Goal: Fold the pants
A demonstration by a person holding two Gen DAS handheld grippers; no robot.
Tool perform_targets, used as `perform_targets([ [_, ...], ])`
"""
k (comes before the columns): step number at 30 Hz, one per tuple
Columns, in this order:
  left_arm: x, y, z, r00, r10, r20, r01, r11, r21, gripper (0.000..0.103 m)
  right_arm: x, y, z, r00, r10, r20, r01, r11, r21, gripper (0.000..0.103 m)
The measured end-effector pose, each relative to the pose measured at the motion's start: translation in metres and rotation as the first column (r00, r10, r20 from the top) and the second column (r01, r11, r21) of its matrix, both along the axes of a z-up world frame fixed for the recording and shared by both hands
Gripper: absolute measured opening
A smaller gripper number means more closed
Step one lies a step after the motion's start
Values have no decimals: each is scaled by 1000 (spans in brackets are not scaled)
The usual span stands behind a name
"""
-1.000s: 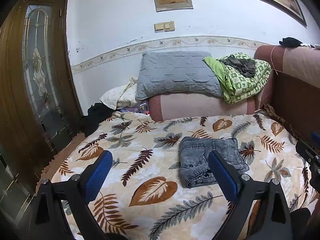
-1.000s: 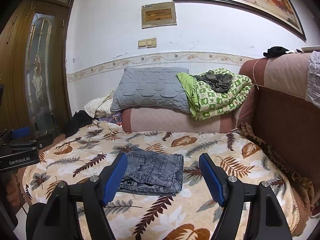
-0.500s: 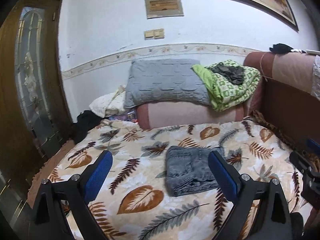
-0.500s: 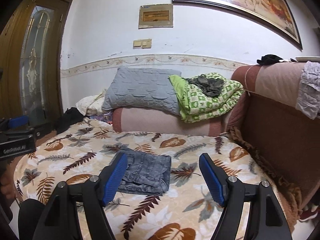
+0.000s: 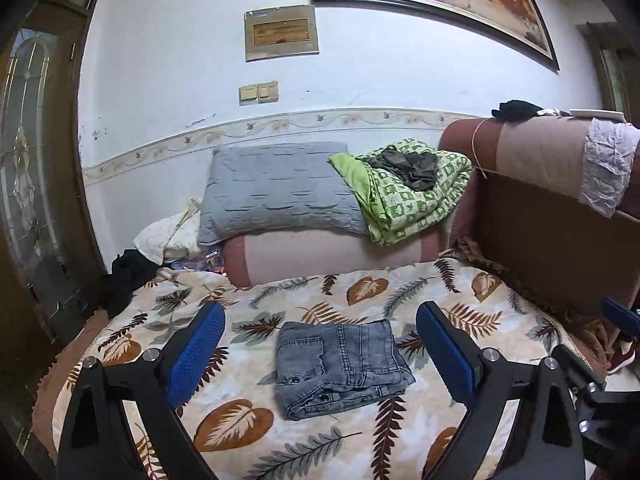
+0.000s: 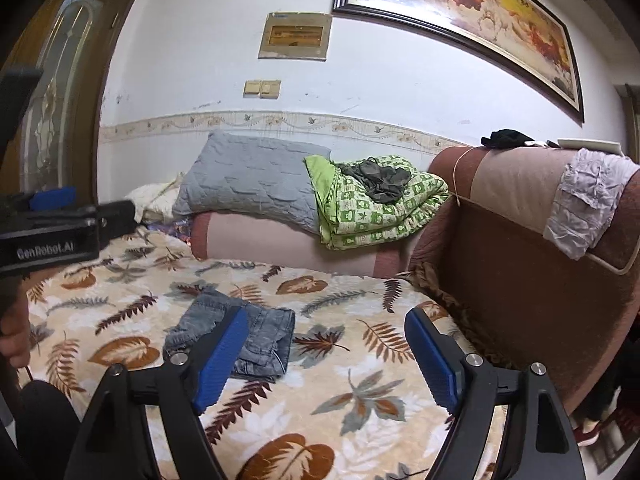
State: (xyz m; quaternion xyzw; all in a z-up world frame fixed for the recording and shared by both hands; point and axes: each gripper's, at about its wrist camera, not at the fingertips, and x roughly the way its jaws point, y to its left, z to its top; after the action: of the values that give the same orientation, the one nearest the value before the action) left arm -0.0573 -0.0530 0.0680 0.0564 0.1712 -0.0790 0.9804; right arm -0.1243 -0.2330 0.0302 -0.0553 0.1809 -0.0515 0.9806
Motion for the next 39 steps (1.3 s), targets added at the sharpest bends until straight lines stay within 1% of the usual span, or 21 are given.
perform_targets([
  [3,-2,1,-1,1000,8,5,-8,1000,19,96,4,1,-6,1000,13,-18,-12,1000,27,83],
  [5,-2,6,-1,1000,20,6,-21,1000,16,96,8,5,-10,999,26,-35,-24,999,44,83],
  [11,1,25,-4,998,65,17,-66,998,3,96,15,23,-16,997,57,-55,-57,998,7,83],
  [16,3,39,-10,996,92,5,-92,996,0,96,24,28,-17,996,73,-49,-70,996,59,83],
  [19,2,49,-14,993,117,0,-117,993,-3,96,36,36,-18,995,80,-66,-75,994,73,83],
  [23,4,65,-20,987,158,-14,-158,987,-17,96,47,45,-20,992,103,-69,-96,991,98,83],
  [26,9,76,-27,983,179,-40,-180,983,-24,96,52,51,-19,990,129,-63,-121,986,119,83],
  [30,14,84,-35,976,207,-66,-209,978,-12,96,61,61,-22,986,151,-69,-143,983,117,83],
  [33,16,90,-38,972,222,-72,-224,975,-16,96,68,70,-27,980,174,-96,-162,979,121,83],
  [39,20,99,-42,969,232,-90,-235,972,-26,96,71,81,-28,979,181,-97,-171,980,101,83],
])
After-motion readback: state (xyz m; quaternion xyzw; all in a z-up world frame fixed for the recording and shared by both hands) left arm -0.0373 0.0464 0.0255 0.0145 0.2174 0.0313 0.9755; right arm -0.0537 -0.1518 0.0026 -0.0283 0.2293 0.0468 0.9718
